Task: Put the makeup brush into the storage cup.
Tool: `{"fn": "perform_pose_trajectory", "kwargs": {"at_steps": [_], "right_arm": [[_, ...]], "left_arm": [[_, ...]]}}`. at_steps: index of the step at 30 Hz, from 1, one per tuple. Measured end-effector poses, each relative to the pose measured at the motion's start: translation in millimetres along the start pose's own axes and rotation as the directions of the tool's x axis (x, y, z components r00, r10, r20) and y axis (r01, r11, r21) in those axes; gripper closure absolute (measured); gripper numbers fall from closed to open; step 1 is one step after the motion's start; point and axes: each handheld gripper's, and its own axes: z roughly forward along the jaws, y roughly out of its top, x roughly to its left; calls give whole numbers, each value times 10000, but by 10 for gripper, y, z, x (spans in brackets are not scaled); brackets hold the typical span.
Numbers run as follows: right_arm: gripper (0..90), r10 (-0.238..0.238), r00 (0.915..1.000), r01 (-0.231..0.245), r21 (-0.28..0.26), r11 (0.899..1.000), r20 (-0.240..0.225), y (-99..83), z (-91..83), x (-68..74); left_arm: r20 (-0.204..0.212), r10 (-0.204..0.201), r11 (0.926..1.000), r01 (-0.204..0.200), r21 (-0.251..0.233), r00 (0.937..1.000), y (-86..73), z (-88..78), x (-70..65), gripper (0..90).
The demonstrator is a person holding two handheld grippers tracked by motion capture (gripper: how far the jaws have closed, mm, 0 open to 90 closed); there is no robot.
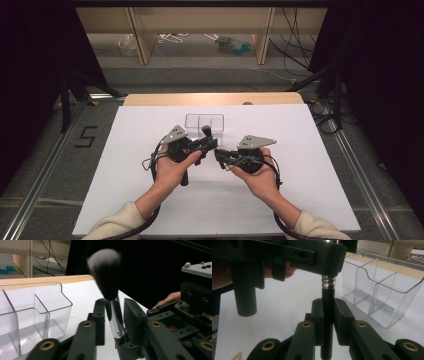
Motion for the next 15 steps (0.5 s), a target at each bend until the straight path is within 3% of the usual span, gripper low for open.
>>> {"fn": "perform_pose_trajectory", "kwargs": {"at_steps": [4, 6, 7, 8, 10, 11, 15], "right_arm": [[784, -65, 9999, 64, 51, 10000, 83, -1, 18, 30], [658, -193, 9996, 188, 299, 9994, 191, 10, 24, 48], [586, -278, 9994, 273, 225, 9994, 211, 7, 40, 59], [534, -501, 9980, 488, 341, 9982, 375, 10, 37, 64], [444, -613, 9976, 597, 465, 9971, 320, 0, 52, 59], [405, -555, 9983, 547, 440, 9975, 190, -10, 68, 48], [347, -572, 9982, 561, 629, 9964, 169, -43, 87, 43]], "left_arm": [[89, 42, 10000, -41, -4, 10000, -4, -9, -43, 765], [-51, 958, 9953, -957, 168, 9954, 14, -15, -85, 774], [-51, 958, 9953, -957, 168, 9954, 14, -15, -85, 775], [-169, 1860, 9822, -1854, 303, 9824, 39, -28, -119, 775], [-264, 2228, 9745, -2218, 343, 9745, 54, -40, -144, 775], [-257, 2098, 9774, -2090, 314, 9774, 55, -44, -152, 775], [-219, 2168, 9759, -2161, 313, 9760, 65, -51, -153, 775]]}}
